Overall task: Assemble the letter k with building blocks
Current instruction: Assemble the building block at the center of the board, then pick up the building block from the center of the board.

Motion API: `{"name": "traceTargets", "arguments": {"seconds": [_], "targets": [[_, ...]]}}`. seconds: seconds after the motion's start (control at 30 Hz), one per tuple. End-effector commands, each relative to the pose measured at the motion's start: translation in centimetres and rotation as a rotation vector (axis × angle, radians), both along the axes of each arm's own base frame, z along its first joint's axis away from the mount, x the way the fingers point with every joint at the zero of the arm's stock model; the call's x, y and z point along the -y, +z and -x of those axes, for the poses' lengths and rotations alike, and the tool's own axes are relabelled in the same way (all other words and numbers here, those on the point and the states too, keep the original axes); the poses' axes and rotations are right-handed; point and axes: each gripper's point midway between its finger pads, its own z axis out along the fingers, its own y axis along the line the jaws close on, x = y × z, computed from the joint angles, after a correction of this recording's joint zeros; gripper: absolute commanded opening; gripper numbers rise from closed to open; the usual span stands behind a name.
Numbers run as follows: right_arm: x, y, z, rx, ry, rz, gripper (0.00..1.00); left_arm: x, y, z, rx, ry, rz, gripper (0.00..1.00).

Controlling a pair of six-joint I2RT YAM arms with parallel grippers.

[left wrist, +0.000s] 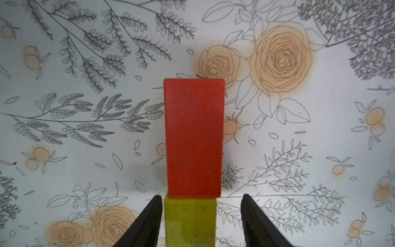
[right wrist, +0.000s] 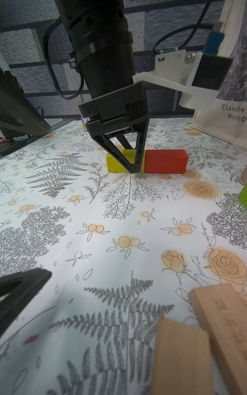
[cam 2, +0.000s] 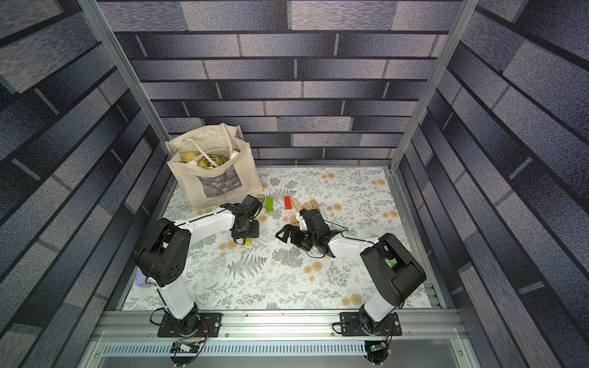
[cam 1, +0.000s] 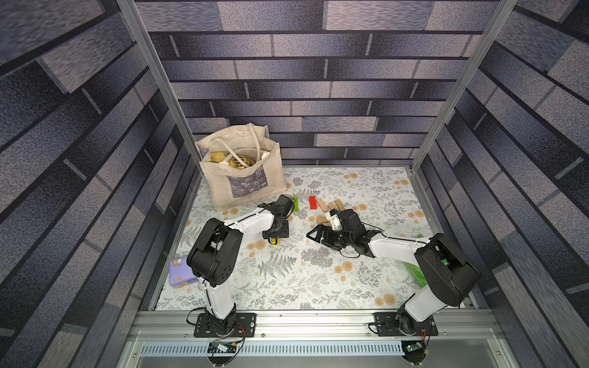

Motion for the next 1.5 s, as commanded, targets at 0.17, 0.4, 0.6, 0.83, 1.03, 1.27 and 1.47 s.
{"name": "traceTargets", "arguments": {"seconds": [0.17, 0.4, 0.6, 0.83, 1.03, 1.27, 1.47], "targets": [[-0.3, 1.1, -0.1, 0.025, 0.023, -0.007, 1.0, 0.7, 4.7, -1.0, 0.116, -0.06, 0.035, 0.65], [-0.2, 3.7, -1.9, 0.057, 0.043, -0.02, 1.0, 1.3, 8.5, -3.1, 0.217, -0.094, 0.021, 0.65], [2.2, 4.3, -5.0, 0.064, 0.006, -0.02, 1.0, 4.3, 9.3, -7.6, 0.271, -0.142, 0.05, 0.64], [3.9, 5.1, -7.3, 0.108, -0.003, 0.003, 1.0, 7.2, 7.2, -13.1, 0.232, -0.126, 0.013, 0.6], [3.7, 5.3, -7.7, 0.105, 0.02, -0.021, 1.0, 8.2, 5.9, -16.0, 0.203, -0.049, -0.004, 0.6], [3.7, 4.8, -7.6, 0.097, 0.023, -0.036, 1.0, 7.8, 4.9, -15.9, 0.172, -0.009, -0.03, 0.6], [3.8, 4.0, -7.3, 0.072, 0.022, -0.043, 1.0, 7.3, 3.6, -15.5, 0.145, 0.005, -0.027, 0.58]]}}
